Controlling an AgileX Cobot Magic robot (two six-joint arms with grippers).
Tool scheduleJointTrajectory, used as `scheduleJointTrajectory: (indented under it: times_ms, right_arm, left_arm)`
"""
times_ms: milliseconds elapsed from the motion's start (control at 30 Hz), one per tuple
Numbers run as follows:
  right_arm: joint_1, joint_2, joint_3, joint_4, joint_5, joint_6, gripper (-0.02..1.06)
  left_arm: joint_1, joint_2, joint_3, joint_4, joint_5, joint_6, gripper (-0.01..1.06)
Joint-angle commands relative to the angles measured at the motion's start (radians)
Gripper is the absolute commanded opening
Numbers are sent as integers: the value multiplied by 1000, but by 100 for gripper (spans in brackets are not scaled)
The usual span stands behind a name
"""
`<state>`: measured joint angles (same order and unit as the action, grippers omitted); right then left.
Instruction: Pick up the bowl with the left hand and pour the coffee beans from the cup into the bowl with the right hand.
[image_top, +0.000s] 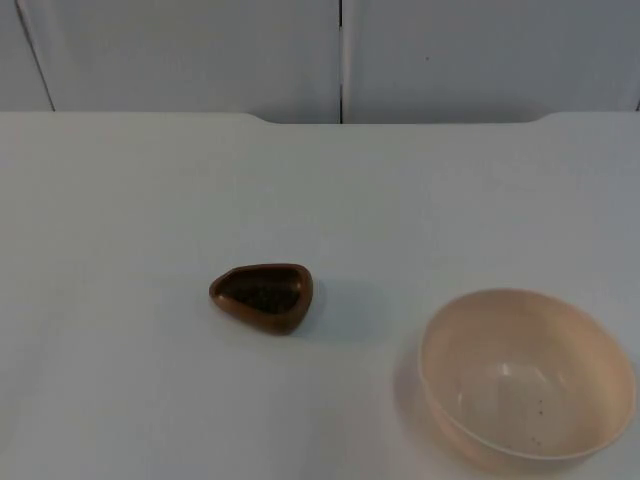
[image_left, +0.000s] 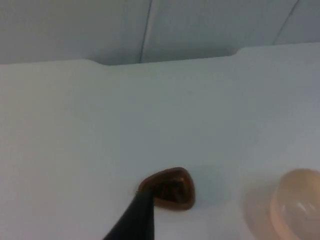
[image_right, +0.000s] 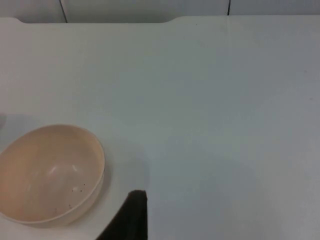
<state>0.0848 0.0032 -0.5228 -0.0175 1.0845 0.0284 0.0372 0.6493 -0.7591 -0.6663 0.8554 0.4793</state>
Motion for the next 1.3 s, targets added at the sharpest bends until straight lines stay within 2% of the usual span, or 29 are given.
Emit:
scheduleJointTrajectory:
  times_ms: [0, 133, 267, 567, 733, 900, 933, 1067, 1100, 1267]
  right_arm:
    - [-7, -3, 7, -5, -7, 1, 105]
    - [-7, -3, 7, -5, -7, 1, 105]
    - [-7, -3, 7, -5, -7, 1, 105]
    - [-7, -3, 7, -5, -7, 1, 105]
    - [-7, -3, 7, -5, -7, 1, 105]
    - [-7, -3, 7, -5, -7, 1, 105]
    - [-7, -3, 7, -5, -7, 1, 105]
    - [-7, -3, 7, -5, -7, 1, 105]
    - [-7, -3, 7, -5, -7, 1, 105]
    - [-7, -3, 7, -5, -7, 1, 105]
  left_arm:
    - [3, 25, -8, -86, 4, 50, 100]
    - [3, 65, -8, -211, 21, 140, 96]
    - [3, 90, -8, -254, 47, 168, 96]
    - [1, 132, -8, -281, 84, 170, 96]
    - [-47, 163, -8, -285, 82, 158, 96]
    - [-180, 273, -8, -223, 50, 100, 96]
    - [-180, 273, -8, -223, 50, 100, 96]
    - [-299, 354, -8, -147, -33, 25, 96]
    - [-299, 354, -8, -147, -33, 25, 96]
    - [-426, 453, -8, -84, -125, -35, 96]
